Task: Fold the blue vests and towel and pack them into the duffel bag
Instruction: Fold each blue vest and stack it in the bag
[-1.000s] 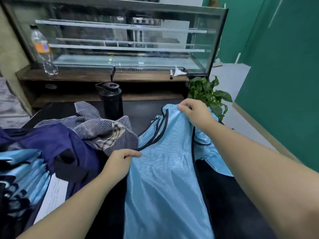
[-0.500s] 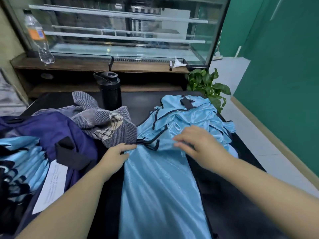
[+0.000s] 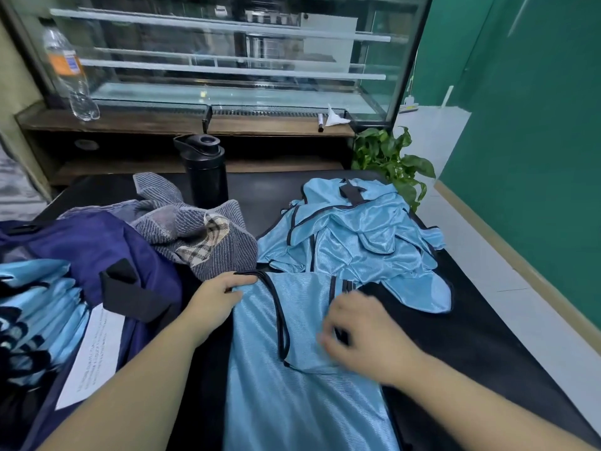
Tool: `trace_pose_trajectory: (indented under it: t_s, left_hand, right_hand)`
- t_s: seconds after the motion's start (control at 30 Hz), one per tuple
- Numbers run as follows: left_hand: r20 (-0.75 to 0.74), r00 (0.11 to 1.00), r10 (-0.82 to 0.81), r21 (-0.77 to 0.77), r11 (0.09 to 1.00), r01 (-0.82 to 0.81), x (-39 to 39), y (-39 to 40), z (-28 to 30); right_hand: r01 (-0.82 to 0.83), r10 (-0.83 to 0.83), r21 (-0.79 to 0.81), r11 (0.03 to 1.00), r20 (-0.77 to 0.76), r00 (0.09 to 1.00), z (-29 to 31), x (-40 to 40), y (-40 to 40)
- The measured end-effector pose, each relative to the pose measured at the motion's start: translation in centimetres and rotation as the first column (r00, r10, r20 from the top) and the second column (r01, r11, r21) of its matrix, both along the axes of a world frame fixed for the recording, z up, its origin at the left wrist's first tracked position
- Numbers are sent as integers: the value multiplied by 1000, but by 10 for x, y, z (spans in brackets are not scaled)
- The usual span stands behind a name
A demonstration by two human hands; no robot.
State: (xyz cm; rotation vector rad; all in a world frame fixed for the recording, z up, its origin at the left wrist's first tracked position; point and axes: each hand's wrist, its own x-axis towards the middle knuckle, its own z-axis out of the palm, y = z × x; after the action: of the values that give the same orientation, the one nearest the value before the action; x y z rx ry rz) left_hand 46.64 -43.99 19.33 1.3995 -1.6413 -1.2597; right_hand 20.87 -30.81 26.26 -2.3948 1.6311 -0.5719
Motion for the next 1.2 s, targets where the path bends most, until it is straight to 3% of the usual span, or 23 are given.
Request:
trace_pose_trajectory:
  t_s: [0.07, 0.1, 0.17, 0.23, 0.3, 0.4, 0.57, 0.67, 0.77, 0.87, 0.9, 1.0, 1.13, 1.2]
  left_hand:
    - [-8, 1000, 2, -1, 1000, -2, 1, -1, 0]
    - [-15, 1000, 1, 2, 1000, -1, 1, -1, -1]
    - [-31, 1000, -1, 12, 1000, 2, 1, -1, -2]
    - [-39, 999, 4, 13, 1000, -4, 2, 0, -2]
    - [-57, 998, 7, 16, 1000, -6, 2, 1, -1]
    - [-78, 997, 23, 31, 999, -21, -1, 4, 5]
    - [-90, 995, 39, 20, 999, -37, -6, 12, 17]
    - [-64, 996, 64, 36, 997, -62, -6, 12, 17]
    - [-64, 992, 108, -3, 994, -109, -10, 13, 19]
    - [-92, 984, 152, 53, 988, -148, -15, 15, 26]
    - [-75, 986, 148, 78, 987, -142, -15, 14, 28]
    - [191, 979, 67, 95, 992, -86, -16, 14, 44]
    - [437, 899, -21, 274, 955, -111, -21, 15, 64]
    - [416, 909, -3, 340, 928, -153, -25, 15, 67]
  right_hand:
    - [263, -271, 65, 963, 200, 942, 9, -7, -25]
    - [342, -386, 192, 920, 283, 878, 10, -12, -38]
    - [298, -502, 477, 827, 386, 774, 8, -18, -55]
    - [187, -469, 590, 786, 371, 801, 3, -18, -63]
    - [158, -408, 622, 767, 282, 868, 3, -16, -65]
    - [188, -433, 672, 716, 216, 875, 4, -19, -69]
    - [244, -569, 636, 732, 374, 732, 3, -28, -71]
    - [306, -588, 590, 747, 373, 718, 0, -26, -68]
    - [365, -662, 641, 675, 308, 683, -2, -28, -65]
    - [323, -641, 745, 584, 180, 746, 7, -30, -61]
    - [320, -616, 770, 552, 117, 779, 10, -30, -60]
    - [316, -593, 815, 486, 42, 804, 16, -26, -59]
    - [240, -681, 873, 425, 134, 720, 18, -21, -62]
    - [216, -712, 899, 380, 136, 689, 17, -19, -60]
